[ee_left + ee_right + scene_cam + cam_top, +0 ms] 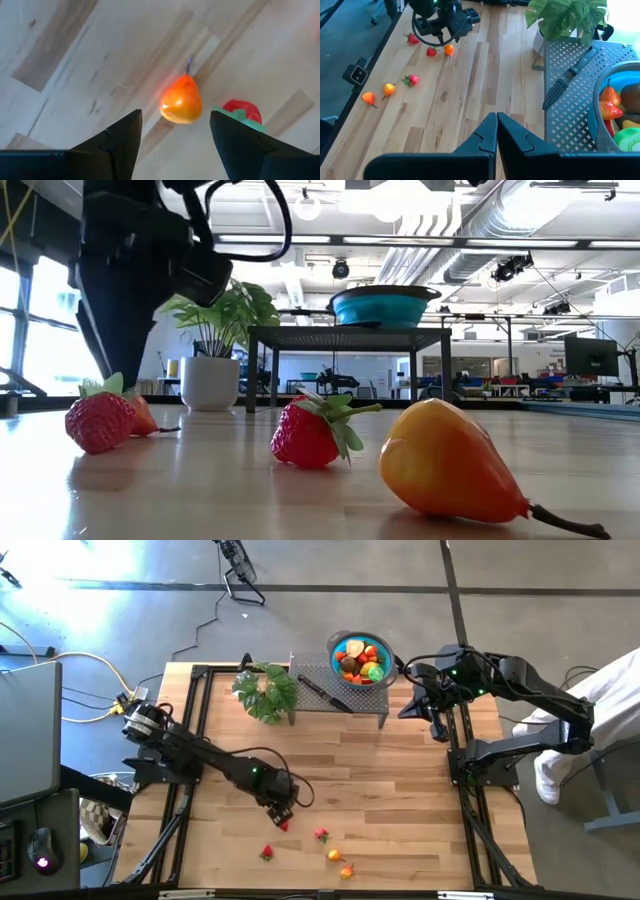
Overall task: Pick & Place Fruit
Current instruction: Put the yellow pear in the blue bowl on the shelf
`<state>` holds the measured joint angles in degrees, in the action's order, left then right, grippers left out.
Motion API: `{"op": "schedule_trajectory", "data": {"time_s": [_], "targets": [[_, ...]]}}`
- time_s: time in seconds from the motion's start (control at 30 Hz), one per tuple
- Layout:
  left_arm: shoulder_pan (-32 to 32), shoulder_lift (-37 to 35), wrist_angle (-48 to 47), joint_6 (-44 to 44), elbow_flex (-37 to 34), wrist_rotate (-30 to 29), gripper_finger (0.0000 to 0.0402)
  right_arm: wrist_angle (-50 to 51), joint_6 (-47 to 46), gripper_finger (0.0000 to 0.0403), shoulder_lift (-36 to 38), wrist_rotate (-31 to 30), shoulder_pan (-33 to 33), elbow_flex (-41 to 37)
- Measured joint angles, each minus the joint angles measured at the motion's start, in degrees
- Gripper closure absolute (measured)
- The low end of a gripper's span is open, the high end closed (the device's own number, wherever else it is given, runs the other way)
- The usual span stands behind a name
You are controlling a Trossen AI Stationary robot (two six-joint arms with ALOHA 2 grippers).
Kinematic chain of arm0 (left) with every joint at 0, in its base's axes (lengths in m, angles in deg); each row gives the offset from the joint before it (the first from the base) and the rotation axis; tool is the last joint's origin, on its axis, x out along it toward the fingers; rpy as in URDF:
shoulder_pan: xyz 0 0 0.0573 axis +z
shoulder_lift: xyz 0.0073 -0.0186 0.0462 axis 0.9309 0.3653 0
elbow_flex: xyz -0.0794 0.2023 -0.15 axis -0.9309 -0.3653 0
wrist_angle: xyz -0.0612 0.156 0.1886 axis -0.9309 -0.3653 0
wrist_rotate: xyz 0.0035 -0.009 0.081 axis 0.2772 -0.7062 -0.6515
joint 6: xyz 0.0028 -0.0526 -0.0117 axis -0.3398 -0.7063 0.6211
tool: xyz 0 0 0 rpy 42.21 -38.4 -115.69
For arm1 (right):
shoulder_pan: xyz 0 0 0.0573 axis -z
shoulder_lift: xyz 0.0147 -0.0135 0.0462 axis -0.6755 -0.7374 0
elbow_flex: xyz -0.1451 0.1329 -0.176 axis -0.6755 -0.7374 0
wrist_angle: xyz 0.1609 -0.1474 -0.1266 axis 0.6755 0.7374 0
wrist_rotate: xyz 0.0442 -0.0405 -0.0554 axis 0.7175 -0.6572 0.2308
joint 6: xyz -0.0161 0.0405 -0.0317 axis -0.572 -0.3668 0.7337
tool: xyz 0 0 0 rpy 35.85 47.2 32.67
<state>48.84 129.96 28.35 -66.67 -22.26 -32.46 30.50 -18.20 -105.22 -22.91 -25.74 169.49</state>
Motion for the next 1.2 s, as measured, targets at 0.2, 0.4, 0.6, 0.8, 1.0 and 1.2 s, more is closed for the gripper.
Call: {"op": "schedule_trajectory", "data": {"time_s": [0.2,0.4,0.6,0.8,1.0,1.2], "targets": [[2.03,0.2,-0.39,1.0,0.0,-0.61,0.0172,0.18,0.0,0.0399,0.0,0.0,0.0,0.0],[4.0,0.86,-3.53,-0.37,0.0,-2.22,0.0172,0.2,0.0,0.04,0.0,0.0,0.0,0.0],[6.3,0.66,-1.81,1.19,-0.04,-1.6,0.0172,0.2,-0.02,0.0399,0.0,0.0,0.0,0.0],[5.93,0.66,3.55,1.62,-0.02,5.96,0.0172,0.37,-1.33,0.0399,0.0,0.0,0.01,0.0],[3.45,0.66,4.05,-3.87,-0.02,4.05,0.0172,0.5,-2.56,0.0399,0.0,0.0,0.0,0.0],[1.9,0.65,4.05,-6.78,-0.02,3.04,0.0172,0.48,-2.56,0.04,0.0,0.01,0.0,0.0]]}}
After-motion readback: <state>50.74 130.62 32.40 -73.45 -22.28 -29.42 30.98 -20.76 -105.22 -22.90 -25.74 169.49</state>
